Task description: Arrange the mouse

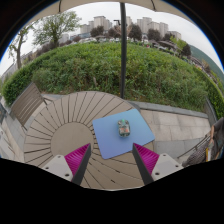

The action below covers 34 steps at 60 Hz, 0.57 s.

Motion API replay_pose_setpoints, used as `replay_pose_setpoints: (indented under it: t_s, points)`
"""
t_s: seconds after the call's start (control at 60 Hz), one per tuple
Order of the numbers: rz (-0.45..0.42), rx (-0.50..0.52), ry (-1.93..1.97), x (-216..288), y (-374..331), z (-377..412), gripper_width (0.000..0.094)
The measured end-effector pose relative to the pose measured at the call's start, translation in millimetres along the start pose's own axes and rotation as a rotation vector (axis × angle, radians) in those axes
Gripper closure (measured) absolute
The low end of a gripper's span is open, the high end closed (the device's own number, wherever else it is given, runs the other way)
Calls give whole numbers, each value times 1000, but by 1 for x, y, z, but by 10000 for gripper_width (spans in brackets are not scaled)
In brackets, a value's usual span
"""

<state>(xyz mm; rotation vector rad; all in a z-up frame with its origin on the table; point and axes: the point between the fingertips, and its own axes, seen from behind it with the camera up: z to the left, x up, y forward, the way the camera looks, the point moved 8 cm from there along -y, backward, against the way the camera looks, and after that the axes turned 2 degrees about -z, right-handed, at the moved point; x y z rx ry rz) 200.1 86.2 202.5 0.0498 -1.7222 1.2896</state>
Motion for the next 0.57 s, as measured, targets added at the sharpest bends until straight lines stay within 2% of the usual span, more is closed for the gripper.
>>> replay_pose_setpoints:
  t_s: [0.167, 0.317, 0.567]
  points:
    - [8, 80, -23, -36, -77, 45, 90]
    - [23, 110, -49, -66, -100, 65, 92]
    - [34, 136, -81, -84, -113, 82, 87]
